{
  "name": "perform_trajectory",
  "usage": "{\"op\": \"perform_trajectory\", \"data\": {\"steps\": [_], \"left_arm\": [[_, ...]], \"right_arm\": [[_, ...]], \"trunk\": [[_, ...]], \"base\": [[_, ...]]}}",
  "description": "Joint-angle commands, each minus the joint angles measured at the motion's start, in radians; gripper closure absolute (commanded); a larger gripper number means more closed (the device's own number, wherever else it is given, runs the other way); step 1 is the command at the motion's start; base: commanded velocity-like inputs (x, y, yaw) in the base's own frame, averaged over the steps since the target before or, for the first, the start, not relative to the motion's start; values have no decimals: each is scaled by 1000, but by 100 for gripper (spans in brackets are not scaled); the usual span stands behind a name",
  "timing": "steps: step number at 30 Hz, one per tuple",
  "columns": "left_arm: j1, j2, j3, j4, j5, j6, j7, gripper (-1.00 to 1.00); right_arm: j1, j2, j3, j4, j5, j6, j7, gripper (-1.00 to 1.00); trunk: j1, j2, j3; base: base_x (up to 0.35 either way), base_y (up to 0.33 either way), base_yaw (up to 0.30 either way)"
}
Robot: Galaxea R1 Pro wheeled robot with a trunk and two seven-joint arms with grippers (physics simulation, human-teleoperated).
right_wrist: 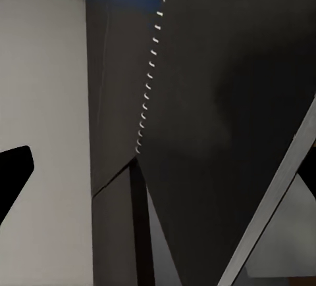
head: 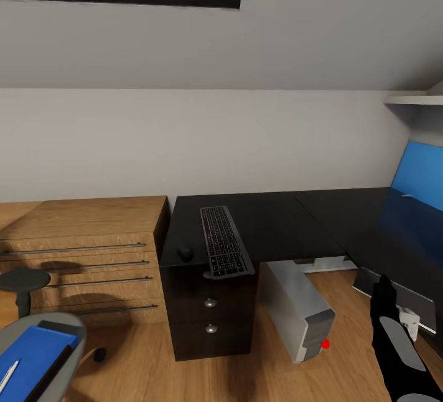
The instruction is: In the bedroom, organize the workspace by keeping the computer under the desk, ensuring the monitor is on the desk, placing the keyboard on the desk next to the monitor, placing the mouse on the desk next to the keyboard, moving the folder from the swivel chair onto the desk next to the mouse, stacking the notebook on top of the folder with the pen on top of the notebook, and positioning the swivel chair next to the desk.
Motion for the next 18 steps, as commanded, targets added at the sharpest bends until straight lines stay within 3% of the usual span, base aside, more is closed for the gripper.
{"op": "perform_trajectory", "data": {"steps": [1, 14, 18], "left_arm": [[0, 0, -3, -1, 11, -6, 4, -100], [0, -1, -3, -2, 11, -6, 5, -100], [0, -1, -3, -2, 12, -6, 8, -100]], "right_arm": [[0, 0, 1, -1, -8, -4, -3, -100], [0, 0, 1, -1, -8, -4, -3, -100], [0, 0, 1, -1, -8, -4, -3, -100]], "trunk": [[0, 0, -1], [0, 0, -1], [15, -28, -13]], "base": [[0, 0, 0], [0, 0, 0], [0, 0, 0]]}}
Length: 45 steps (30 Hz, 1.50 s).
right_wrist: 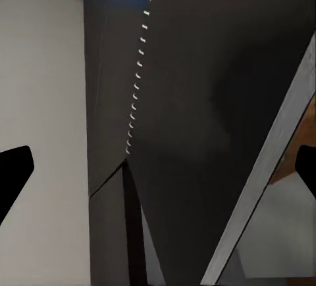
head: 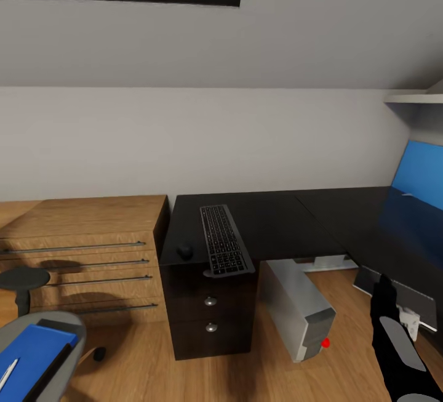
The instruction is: In the bedroom, organize the workspace by keeping the computer under the desk, ensuring the monitor is on the desk, placing the keyboard on the desk next to the monitor, placing the mouse on the desk next to the keyboard, moving the folder from the swivel chair onto the desk next to the mouse, stacking the notebook on top of the folder with the pen on top of the notebook, and positioning the swivel chair next to the desk.
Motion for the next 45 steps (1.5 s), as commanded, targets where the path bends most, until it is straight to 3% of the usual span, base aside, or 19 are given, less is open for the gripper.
{"op": "perform_trajectory", "data": {"steps": [1, 4, 16, 22, 30, 31, 45], "left_arm": [[0, 0, -3, -1, 11, -6, 5, -100], [0, 0, -3, -1, 11, -6, 5, -100], [0, -1, -3, -1, 11, -6, 4, -100], [0, -1, -3, -1, 11, -6, 4, -100], [0, -1, -4, -1, 11, -6, 2, -100], [0, -1, -4, -1, 11, -6, 2, -100], [0, -1, -4, -1, 11, -6, 2, -100]], "right_arm": [[-1, 0, 2, -1, -7, -4, -3, -100], [0, 0, 2, -1, -7, -4, -3, -100], [0, 1, 1, -1, -7, -4, -3, -100], [0, 1, 1, -1, -7, -3, -3, -100], [-1, 1, 2, -1, -7, -3, -4, -100], [0, 1, 2, -1, -8, -1, -5, 100], [0, 1, 2, -1, -7, 0, -15, 100]], "trunk": [[4, -8, -4], [15, -29, -13], [15, -29, -13], [38, -71, -32], [38, -71, -32], [38, -71, -32], [38, -71, -32]], "base": [[0, 0, 0], [0, 0, 0], [0, 0, 0], [0, 0, 0], [0, 0, 0], [0, 0, 0], [0, 0, 0]]}}
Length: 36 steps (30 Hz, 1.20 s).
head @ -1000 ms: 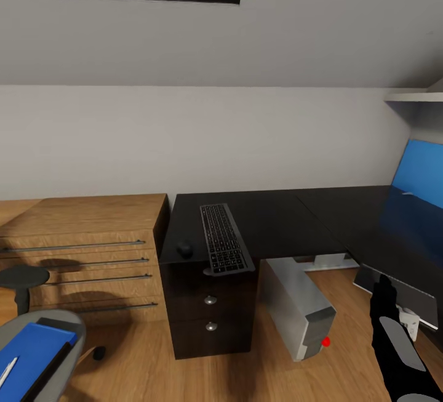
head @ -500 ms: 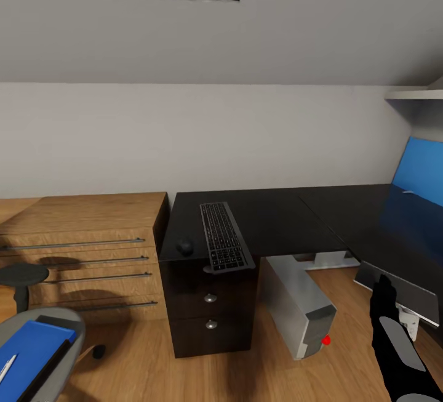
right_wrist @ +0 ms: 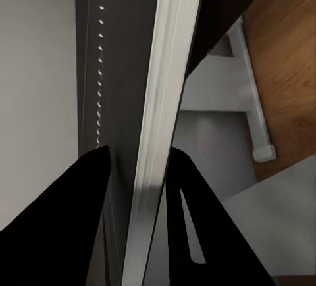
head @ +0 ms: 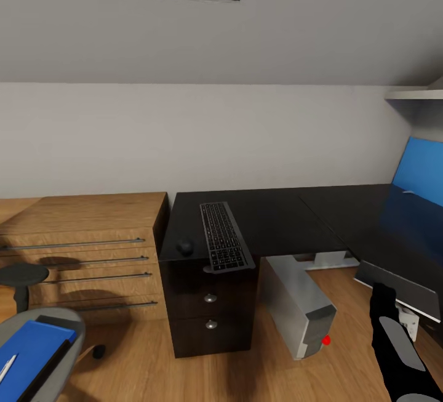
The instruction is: In the bedroom, organize the workspace by keeping the computer under the desk, ensuring the monitor is on the desk, placing the keyboard on the desk next to the monitor, placing the mouse on the desk next to the keyboard, moving the folder from the swivel chair onto the desk next to the mouse, stacking the notebook on top of the folder with the pen on top of the notebook, and positioning the swivel chair next to the desk.
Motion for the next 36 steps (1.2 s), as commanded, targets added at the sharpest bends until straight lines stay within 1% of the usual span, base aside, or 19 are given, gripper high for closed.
{"op": "perform_trajectory", "data": {"steps": [1, 3, 11, 12, 14, 22, 24, 29, 30, 32, 34, 35, 36], "left_arm": [[0, 0, -2, 0, 11, -6, 4, -100], [0, 0, -2, 0, 11, -6, 4, -100], [0, 1, -3, 0, 10, -5, 3, -100], [0, 1, -3, 0, 10, -5, 3, -100], [0, 2, -3, 0, 10, -4, 3, -100], [0, 2, -3, 1, 11, -3, 3, -100], [0, 2, -3, 1, 11, -3, 3, -100], [0, 2, -3, 11, 10, -3, 3, -100], [0, 2, -3, 16, 10, -3, 3, -100], [0, 2, -3, 19, 9, -3, 3, -100], [0, 2, -3, 21, 9, -3, 3, -100], [0, 1, -3, 22, 9, -3, 3, -100], [0, 2, -3, 23, 9, -3, 3, -100]], "right_arm": [[0, 0, 2, -1, -13, -4, -3, 100], [0, 0, 2, -1, -13, -4, -3, 100], [0, 0, 6, -5, -13, 4, 2, 100], [0, 0, 7, -9, -13, 11, 3, 100], [0, 1, 11, -57, -12, 51, 5, 100], [0, 4, 13, -96, -8, 124, 10, 100], [0, 4, 27, -99, -6, 152, 13, 100], [0, 4, 57, -101, -6, 167, 15, 100], [0, 3, 73, -101, -6, 173, 15, 100], [0, 3, 92, -101, -6, 181, 16, 100], [0, 2, 112, -101, -7, 193, 15, 100], [0, 2, 131, -101, -7, 209, 15, 100], [0, 2, 162, -100, -7, 250, 16, 100]], "trunk": [[0, 0, -1], [0, 0, -1], [-31, 56, 24], [-35, 63, 27], [-42, 77, 34], [-73, 133, 59], [-81, 147, 65], [-100, 182, 81], [-104, 189, 84], [-111, 203, 90], [-111, 203, 90], [-111, 203, 90], [-111, 203, 90]], "base": [[0, 0, 0], [0, 0, 0], [0, 0, 0], [0, 0, 0], [0, 0, 0], [0, 0, 0], [0, 0, 0], [0, 0, 0], [0, 0, 0], [0, 0, 0], [0, 0, 0], [0, 0, 0], [0, 0, 0]]}}
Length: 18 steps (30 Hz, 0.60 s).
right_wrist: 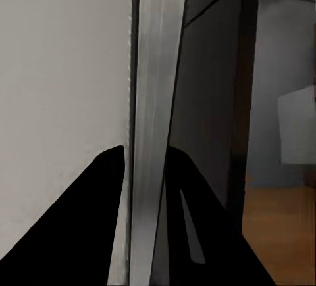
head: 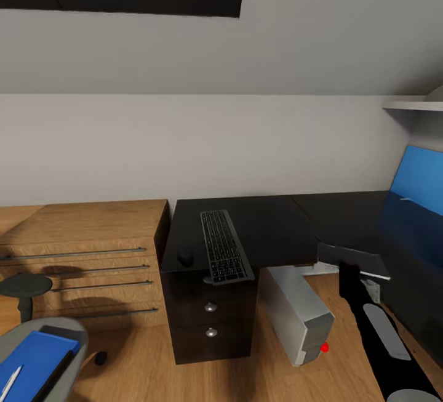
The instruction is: In the bedroom, organize the workspace by keeping the computer under the desk, ensuring the monitor is on the desk, placing the keyboard on the desk next to the monitor, placing the mouse on the desk next to the keyboard, moving the folder from the swivel chair onto the desk next to the mouse, stacking the notebook on top of the folder with the pen on top of the notebook, and positioning the swivel chair next to the desk.
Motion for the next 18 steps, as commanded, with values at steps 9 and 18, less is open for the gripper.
{"op": "perform_trajectory", "data": {"steps": [9, 18], "left_arm": [[0, 1, -2, 0, 10, -7, 4, -100], [0, 1, -4, -1, 9, -8, 4, -100]], "right_arm": [[0, 1, 95, 5, -4, 109, -1, 100], [0, 5, 135, 7, -5, 122, -1, 100]], "trunk": [[0, -1, -1], [0, -1, -1]], "base": [[0, 0, 0], [0, 0, 0]]}}
